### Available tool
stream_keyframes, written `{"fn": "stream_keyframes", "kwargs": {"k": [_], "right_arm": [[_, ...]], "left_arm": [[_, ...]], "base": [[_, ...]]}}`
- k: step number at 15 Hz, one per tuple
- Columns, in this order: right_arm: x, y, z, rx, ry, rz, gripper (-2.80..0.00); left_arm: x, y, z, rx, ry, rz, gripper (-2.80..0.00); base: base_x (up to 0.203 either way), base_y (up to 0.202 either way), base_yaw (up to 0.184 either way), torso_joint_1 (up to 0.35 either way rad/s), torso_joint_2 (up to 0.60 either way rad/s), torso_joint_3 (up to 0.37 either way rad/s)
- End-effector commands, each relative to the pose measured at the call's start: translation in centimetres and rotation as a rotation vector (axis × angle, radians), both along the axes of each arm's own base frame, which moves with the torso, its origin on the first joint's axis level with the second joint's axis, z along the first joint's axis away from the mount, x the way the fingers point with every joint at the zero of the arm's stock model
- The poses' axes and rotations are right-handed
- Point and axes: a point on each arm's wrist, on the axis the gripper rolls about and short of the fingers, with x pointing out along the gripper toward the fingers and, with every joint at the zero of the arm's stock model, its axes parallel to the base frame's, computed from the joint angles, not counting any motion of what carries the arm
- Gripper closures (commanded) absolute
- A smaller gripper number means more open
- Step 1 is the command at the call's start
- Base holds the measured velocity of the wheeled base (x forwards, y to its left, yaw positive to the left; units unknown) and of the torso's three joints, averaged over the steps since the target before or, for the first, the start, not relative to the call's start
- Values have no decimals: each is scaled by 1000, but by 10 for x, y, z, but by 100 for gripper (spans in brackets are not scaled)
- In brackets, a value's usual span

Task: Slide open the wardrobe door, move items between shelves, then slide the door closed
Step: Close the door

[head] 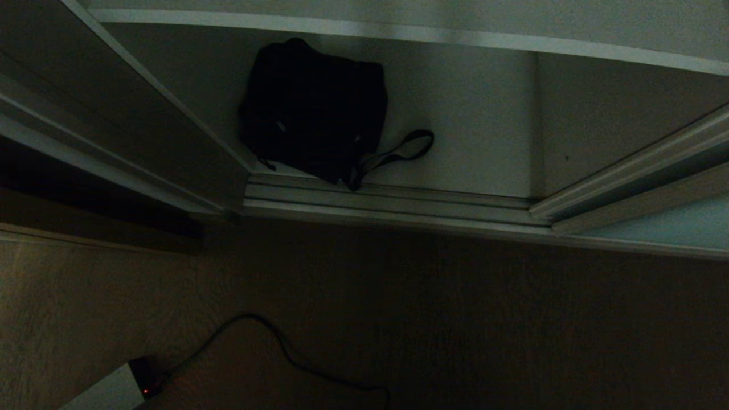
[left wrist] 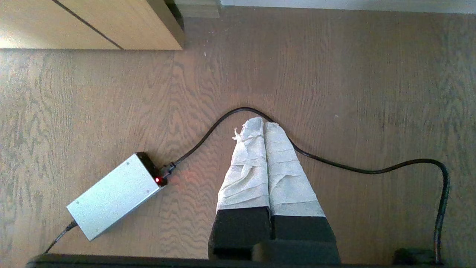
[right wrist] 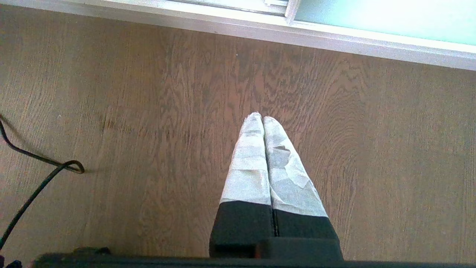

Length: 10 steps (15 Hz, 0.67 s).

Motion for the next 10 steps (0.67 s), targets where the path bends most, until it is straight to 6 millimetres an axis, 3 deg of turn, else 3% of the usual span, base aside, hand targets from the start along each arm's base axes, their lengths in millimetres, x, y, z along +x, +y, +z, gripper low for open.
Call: {"fn": "stream_keyframes", "kwargs": {"k": [1, 6, 10], "right_arm": [[0, 0, 0, 0, -2, 0, 0], [0, 0, 0, 0, -2, 0, 0], [0, 0, 0, 0, -2, 0, 0]], "left_arm": [[0, 0, 0, 3, 7, 0, 0], [0, 0, 0, -6, 3, 0, 0], [0, 0, 0, 0, 4, 3, 0]], "base": [[0, 0, 0, 0, 0, 0], [0, 0, 0, 0, 1, 8], [0, 0, 0, 4, 2, 158]]}}
